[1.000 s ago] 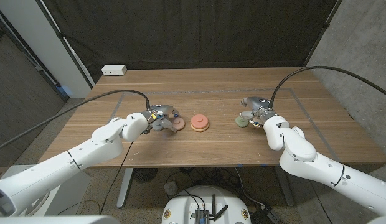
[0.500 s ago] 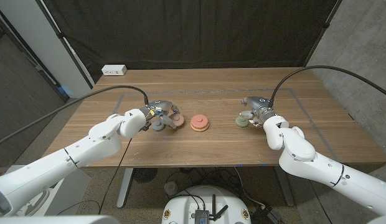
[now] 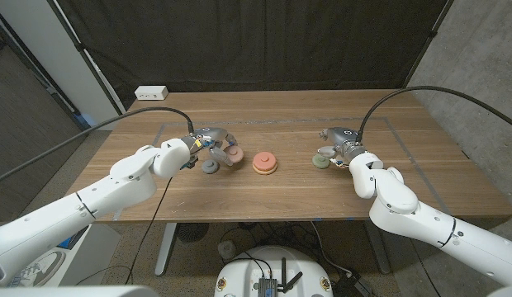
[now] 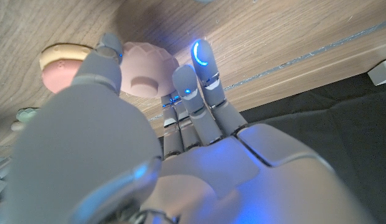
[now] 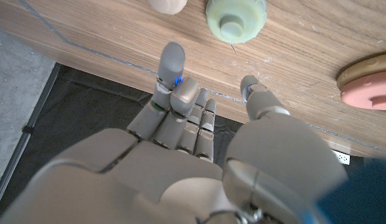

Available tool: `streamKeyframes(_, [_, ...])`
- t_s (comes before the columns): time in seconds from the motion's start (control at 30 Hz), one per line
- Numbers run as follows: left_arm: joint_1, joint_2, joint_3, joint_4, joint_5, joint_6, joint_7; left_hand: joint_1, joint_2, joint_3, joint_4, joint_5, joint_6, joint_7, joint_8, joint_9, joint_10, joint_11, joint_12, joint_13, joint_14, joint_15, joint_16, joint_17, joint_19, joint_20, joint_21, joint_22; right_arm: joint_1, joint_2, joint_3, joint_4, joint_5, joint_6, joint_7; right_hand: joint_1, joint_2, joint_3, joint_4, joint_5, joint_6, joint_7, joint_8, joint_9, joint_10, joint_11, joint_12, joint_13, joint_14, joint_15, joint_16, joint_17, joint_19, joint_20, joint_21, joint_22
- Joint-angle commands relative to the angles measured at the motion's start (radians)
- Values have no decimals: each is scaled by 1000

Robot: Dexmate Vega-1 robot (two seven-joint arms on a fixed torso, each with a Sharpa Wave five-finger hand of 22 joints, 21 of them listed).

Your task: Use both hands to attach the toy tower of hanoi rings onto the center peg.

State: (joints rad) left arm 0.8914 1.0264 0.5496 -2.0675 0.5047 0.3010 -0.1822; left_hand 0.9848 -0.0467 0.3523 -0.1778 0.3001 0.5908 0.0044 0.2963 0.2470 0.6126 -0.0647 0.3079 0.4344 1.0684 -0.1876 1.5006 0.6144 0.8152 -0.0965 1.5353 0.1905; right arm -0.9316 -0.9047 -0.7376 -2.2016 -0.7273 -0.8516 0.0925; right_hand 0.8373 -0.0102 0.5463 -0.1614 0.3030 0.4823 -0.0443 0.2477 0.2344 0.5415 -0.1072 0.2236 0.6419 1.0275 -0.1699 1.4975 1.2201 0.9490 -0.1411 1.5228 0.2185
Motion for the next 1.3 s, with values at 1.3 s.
streamKeyframes(1.3, [-98, -54, 21, 31, -32, -136, -42, -10, 13, 17, 14, 2, 27, -5, -6, 18, 119, -92, -15, 65, 13, -29, -14, 20, 12, -114, -1, 0, 16, -1, 2, -6, 7, -27, 15, -12, -3, 8, -2, 2, 18, 5, -1, 5, 16, 0, -9, 6, -6, -47, 2, 1, -3, -76, 8, -1])
